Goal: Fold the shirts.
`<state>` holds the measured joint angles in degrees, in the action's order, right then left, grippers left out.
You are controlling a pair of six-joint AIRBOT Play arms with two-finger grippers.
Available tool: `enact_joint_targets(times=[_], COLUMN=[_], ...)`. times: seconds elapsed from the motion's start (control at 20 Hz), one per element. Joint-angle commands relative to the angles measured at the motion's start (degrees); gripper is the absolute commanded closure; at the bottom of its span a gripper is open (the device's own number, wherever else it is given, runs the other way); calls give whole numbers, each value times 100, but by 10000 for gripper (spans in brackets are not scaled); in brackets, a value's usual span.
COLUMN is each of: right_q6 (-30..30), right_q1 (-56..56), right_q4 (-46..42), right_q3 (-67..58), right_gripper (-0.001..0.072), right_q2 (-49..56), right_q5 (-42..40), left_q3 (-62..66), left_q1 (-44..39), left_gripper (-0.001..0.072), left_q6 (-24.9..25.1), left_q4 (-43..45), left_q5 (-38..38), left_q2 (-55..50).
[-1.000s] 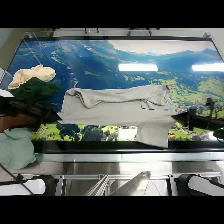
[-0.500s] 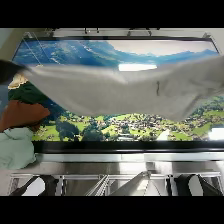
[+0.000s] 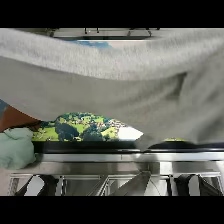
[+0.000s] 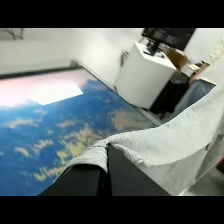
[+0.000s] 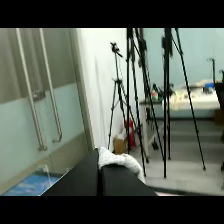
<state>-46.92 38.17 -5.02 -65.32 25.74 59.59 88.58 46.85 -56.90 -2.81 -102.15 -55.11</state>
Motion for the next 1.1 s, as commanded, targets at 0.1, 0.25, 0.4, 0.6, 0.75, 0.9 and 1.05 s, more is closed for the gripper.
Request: enact_joint_targets(times=[0.1,0.25,0.4,0.6,0.75,0.9,1.05], right_q6=[-79,407,901,1445,1436,1394,1397], right_q1=[-284,-800,-1412,-1840,-1786,-1749,-1735], right_q4=[-555,-682,-632,258,540,525,227], right_q3=[892,1617,1792,1521,857,249,173], right_gripper=[698,698,698,699,700,699,699], right_q2=[817,1700,3032,5099,6194,6806,7047], right_q5=[485,-13,-691,-970,-726,-544,-509], left_q3=[52,57,269,1370,2258,2914,2767], left_q1=[-2055,-3021,-3482,-3648,-3598,-3679,-3729], left_gripper=[681,681,683,686,684,683,685], left_q6=[7,11,-11,-575,-874,-975,-975], left_q4=[2188,2778,3051,3646,3626,3635,3676], left_q5=[310,920,1172,1276,1696,1823,1869], left_q2=[-1335,-2520,-3866,-5560,-6236,-6684,-6926])
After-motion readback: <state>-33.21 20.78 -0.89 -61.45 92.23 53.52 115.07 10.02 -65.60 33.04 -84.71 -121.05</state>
